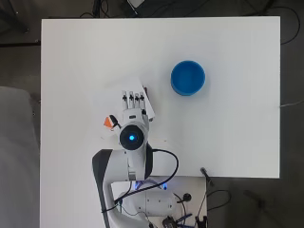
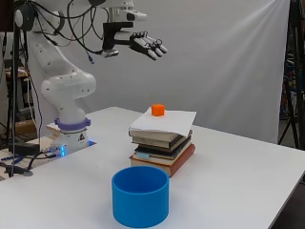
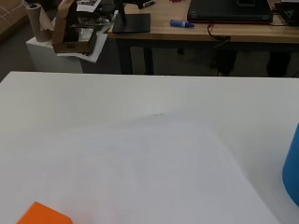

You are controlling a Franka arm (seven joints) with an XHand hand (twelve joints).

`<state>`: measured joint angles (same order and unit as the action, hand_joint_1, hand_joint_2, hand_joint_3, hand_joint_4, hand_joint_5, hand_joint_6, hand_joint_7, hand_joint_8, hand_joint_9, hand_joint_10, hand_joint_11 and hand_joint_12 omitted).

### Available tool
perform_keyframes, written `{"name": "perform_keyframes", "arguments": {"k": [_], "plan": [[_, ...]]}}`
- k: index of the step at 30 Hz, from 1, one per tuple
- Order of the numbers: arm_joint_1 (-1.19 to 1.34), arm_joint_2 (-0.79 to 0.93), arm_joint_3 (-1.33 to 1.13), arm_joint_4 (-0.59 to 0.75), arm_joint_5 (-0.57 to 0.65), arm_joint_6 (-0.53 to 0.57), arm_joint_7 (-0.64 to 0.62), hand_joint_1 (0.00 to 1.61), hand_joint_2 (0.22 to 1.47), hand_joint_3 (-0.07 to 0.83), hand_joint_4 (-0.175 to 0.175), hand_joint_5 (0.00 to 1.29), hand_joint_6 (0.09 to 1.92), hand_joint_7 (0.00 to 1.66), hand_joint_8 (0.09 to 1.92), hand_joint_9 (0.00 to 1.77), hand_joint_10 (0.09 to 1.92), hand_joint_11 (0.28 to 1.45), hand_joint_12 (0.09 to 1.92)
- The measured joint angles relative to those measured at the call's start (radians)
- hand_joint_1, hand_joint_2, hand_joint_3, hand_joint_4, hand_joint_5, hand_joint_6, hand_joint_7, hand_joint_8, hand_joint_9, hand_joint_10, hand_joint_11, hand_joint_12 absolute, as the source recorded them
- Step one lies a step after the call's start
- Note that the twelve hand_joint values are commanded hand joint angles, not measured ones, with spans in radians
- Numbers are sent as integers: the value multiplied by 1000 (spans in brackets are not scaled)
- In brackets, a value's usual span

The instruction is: Teleoperate dual arm-hand system to pick and place objects

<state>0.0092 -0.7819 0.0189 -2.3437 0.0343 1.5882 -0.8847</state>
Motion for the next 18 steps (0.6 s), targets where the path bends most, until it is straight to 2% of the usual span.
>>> {"name": "perform_keyframes", "arguments": {"k": [5,9,11,15,18], "plan": [[11,9,42,25,139,25,33,271,1057,-2,16,333,87,445,87,580,87,464,87],[13,7,66,25,136,47,59,296,1048,-4,19,318,87,407,87,521,87,452,87],[14,-4,68,-3,142,71,66,308,1049,-3,31,326,87,404,87,505,87,456,87],[18,-37,82,-120,168,198,53,285,1055,0,76,375,87,437,87,538,87,472,87],[19,-45,94,-214,182,314,31,269,1054,-1,90,398,87,478,87,580,87,490,87]]}}
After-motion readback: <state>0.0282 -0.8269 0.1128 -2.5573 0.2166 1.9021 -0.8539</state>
